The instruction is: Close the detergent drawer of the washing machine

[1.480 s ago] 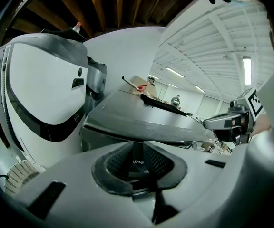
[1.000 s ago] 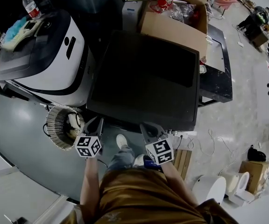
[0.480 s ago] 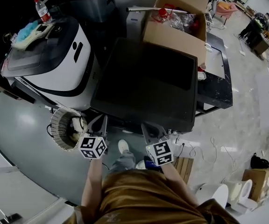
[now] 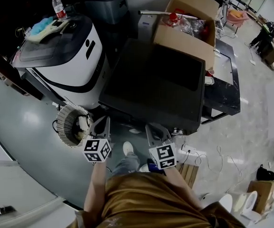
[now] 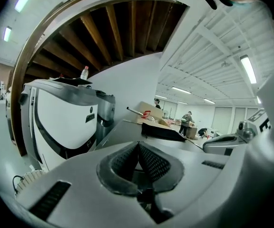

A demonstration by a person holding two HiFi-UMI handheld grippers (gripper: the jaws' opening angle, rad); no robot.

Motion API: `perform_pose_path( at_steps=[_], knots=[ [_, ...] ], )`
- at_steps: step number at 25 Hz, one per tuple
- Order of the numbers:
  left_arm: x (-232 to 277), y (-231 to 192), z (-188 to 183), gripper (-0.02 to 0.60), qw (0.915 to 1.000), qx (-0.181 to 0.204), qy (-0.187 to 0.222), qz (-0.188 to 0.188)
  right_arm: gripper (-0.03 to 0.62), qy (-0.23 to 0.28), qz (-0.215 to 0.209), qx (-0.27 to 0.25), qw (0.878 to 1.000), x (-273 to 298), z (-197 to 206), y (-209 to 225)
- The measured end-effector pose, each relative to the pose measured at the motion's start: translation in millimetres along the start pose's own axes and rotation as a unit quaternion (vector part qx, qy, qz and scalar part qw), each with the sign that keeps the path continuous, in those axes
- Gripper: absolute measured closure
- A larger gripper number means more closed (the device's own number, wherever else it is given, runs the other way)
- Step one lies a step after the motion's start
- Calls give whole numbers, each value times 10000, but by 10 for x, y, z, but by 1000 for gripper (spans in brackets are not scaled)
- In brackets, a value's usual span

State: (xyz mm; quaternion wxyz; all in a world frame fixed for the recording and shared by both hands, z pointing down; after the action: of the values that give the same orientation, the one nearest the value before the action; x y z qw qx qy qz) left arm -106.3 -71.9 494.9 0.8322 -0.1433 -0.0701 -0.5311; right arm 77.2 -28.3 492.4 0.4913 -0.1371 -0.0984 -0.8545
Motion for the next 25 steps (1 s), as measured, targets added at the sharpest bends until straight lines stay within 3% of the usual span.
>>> perform_pose_path(
  at_steps=[18, 25],
  knots=[
    [-178, 118, -15, 554, 9999, 90, 113, 77, 582, 41, -68, -103, 9999, -146, -18, -151],
    [-148, 159, 45, 554, 9992, 368, -15, 134, 582, -43, -57, -117, 9999, -113, 44, -129]
  ],
)
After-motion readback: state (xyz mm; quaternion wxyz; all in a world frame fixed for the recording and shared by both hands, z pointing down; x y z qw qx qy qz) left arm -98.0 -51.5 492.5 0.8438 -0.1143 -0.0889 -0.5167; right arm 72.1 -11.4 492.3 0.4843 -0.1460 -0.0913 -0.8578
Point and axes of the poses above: the fingertips, and each gripper's own axes: x forward along the fingers, y to its right, z out of its underside, the point moved 2 cm from there along -x, backward along the fingers, and after that the axes turned 3 degrees about x, right-handed, at the moved point
